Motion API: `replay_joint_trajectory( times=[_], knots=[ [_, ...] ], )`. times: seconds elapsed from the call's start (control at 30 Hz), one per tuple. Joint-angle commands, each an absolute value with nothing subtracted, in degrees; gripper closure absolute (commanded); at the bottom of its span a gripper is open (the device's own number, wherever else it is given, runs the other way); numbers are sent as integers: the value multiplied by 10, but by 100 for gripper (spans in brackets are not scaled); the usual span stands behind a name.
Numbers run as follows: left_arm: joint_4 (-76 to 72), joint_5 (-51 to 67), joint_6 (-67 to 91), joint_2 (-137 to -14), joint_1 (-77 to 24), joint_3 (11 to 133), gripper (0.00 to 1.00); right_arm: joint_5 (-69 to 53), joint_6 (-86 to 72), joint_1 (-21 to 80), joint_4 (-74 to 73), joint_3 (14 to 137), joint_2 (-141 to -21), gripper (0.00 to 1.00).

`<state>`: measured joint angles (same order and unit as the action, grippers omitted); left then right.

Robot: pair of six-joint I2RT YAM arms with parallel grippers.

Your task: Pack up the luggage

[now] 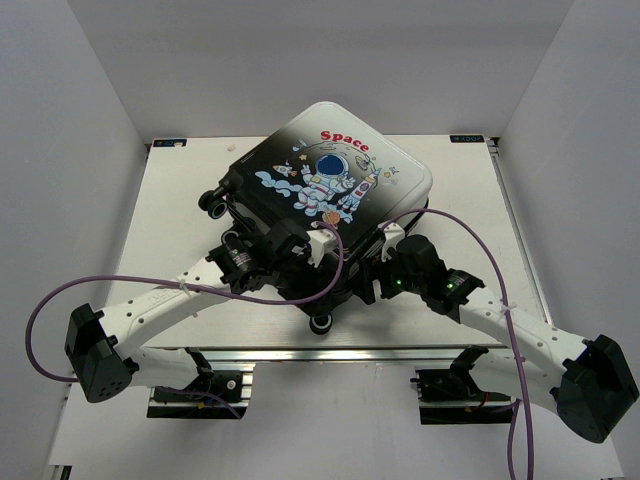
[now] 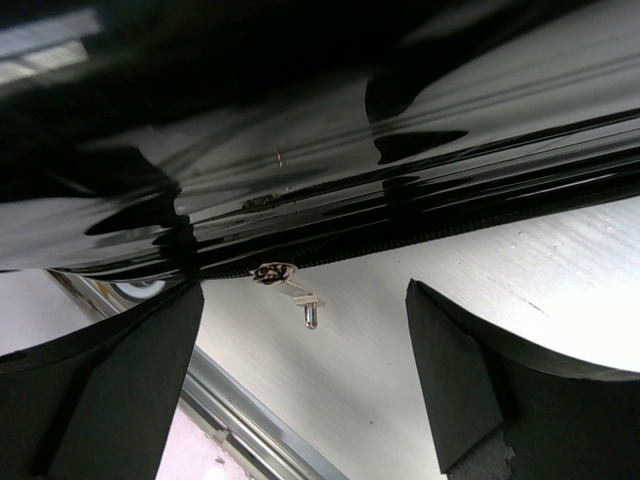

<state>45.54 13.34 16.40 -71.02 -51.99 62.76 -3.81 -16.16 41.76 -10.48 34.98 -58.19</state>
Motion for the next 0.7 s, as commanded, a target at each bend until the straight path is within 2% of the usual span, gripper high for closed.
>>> replay_joint_trajectory(
  times=[0.0, 0.1, 0.17, 0.23, 0.27, 0.3, 0.33, 0.37, 0.4, 0.47, 0.53, 0.57, 0.63, 0.67],
  knots=[
    [475, 87, 148, -706, -540, 649, 2, -34, -156, 420, -61, 355, -604, 14],
    [482, 70, 150, -703, -545, 648, 3, -38, -145, 418, -43, 345, -616, 17],
    [491, 55, 156, -716, -551, 647, 11, -38, -136, 420, -33, 341, -625, 18],
    [499, 46, 159, -734, -557, 648, 25, -43, -133, 421, -14, 336, -625, 21],
    [498, 41, 160, -738, -562, 649, 29, -47, -133, 419, 16, 327, -625, 23],
    [495, 39, 161, -737, -562, 648, 35, -54, -131, 421, 28, 321, -625, 32],
    [488, 38, 163, -737, -562, 646, 42, -57, -129, 421, 39, 316, -625, 36],
    [476, 32, 165, -730, -568, 645, 59, -61, -128, 421, 48, 315, -632, 39],
    [473, 26, 169, -726, -568, 643, 66, -66, -129, 420, 51, 314, -635, 44],
    [467, 15, 179, -713, -568, 643, 82, -74, -133, 423, 61, 302, -641, 46],
    [464, 10, 190, -705, -568, 640, 86, -78, -136, 422, 100, 286, -637, 46],
    [460, 8, 193, -699, -568, 638, 93, -79, -135, 423, 115, 277, -635, 46],
    [457, -17, 207, -693, -568, 637, 100, -81, -134, 426, 155, 256, -633, 48],
    [458, -18, 212, -692, -568, 636, 100, -78, -129, 425, 164, 251, -634, 49]
  ],
)
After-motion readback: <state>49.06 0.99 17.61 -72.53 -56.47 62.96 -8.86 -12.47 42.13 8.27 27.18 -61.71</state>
